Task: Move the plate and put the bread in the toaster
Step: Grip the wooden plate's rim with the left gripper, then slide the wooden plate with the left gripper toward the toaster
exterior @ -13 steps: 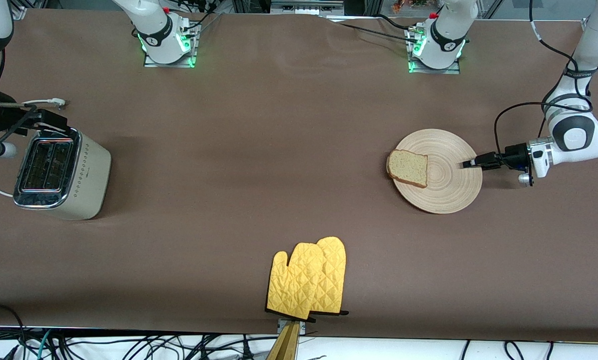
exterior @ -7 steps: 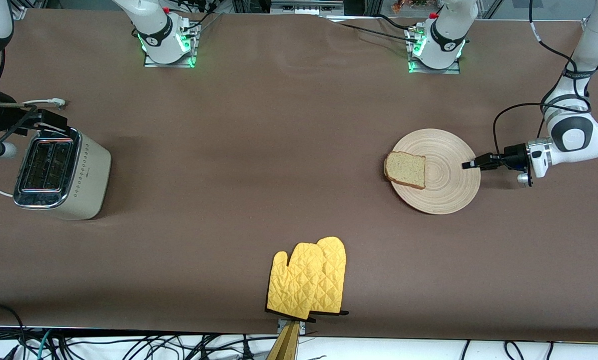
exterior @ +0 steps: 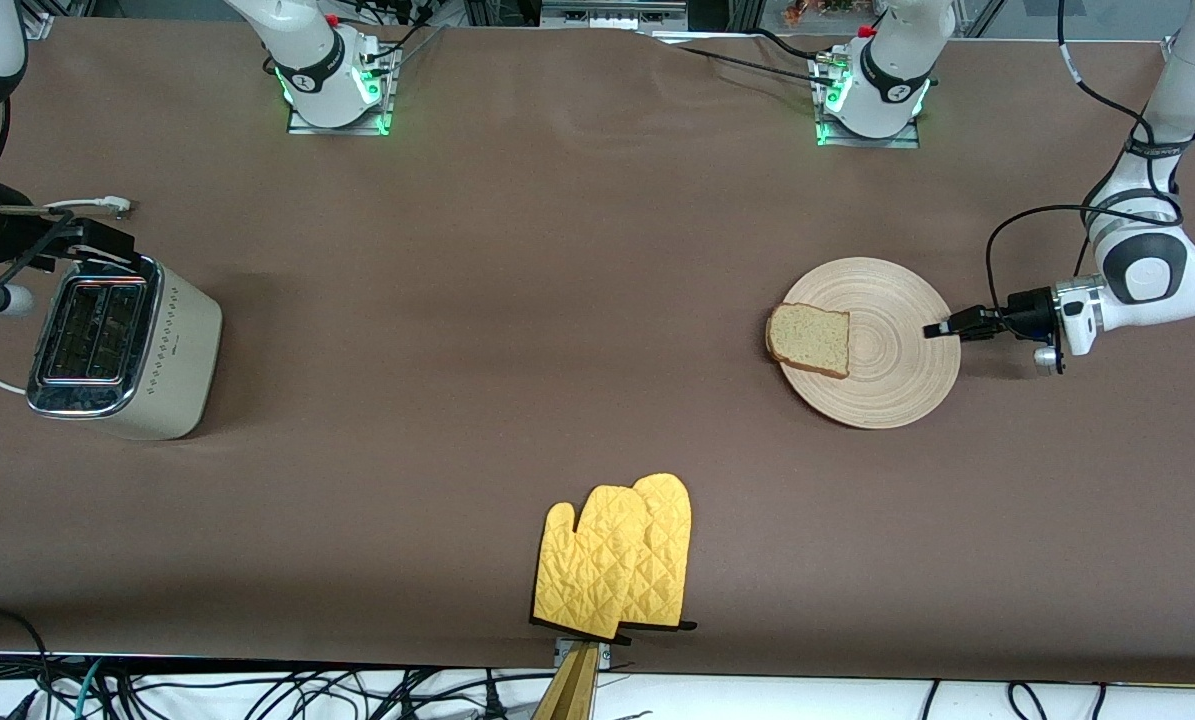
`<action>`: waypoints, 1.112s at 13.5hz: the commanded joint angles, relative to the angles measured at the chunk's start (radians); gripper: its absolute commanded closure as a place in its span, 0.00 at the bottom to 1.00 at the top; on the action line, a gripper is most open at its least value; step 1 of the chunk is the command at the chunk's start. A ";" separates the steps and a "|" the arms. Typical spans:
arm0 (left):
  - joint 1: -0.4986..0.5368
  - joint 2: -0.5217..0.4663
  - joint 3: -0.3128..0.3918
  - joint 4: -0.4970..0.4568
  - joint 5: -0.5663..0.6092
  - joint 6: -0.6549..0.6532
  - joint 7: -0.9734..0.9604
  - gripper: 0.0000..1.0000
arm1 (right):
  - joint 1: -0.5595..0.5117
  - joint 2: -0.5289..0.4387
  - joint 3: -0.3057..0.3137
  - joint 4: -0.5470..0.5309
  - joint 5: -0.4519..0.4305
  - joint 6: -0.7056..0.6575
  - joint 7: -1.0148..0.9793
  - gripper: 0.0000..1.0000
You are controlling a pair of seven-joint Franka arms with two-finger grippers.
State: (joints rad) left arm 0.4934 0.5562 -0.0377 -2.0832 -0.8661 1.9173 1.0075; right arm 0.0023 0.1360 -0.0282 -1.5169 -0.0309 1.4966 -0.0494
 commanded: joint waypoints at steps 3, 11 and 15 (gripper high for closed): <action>-0.002 -0.036 -0.031 0.003 -0.071 -0.072 0.043 1.00 | -0.004 0.008 -0.001 0.026 0.005 -0.010 -0.006 0.00; -0.117 -0.021 -0.099 -0.005 -0.222 -0.074 0.043 1.00 | -0.004 0.008 -0.001 0.026 0.005 -0.009 -0.006 0.00; -0.292 0.005 -0.117 -0.009 -0.401 -0.029 0.040 1.00 | -0.004 0.010 0.001 0.026 0.006 -0.009 -0.006 0.00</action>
State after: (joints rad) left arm 0.2874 0.5556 -0.1578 -2.0884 -1.1704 1.8773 1.0248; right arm 0.0020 0.1389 -0.0283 -1.5111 -0.0307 1.4967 -0.0494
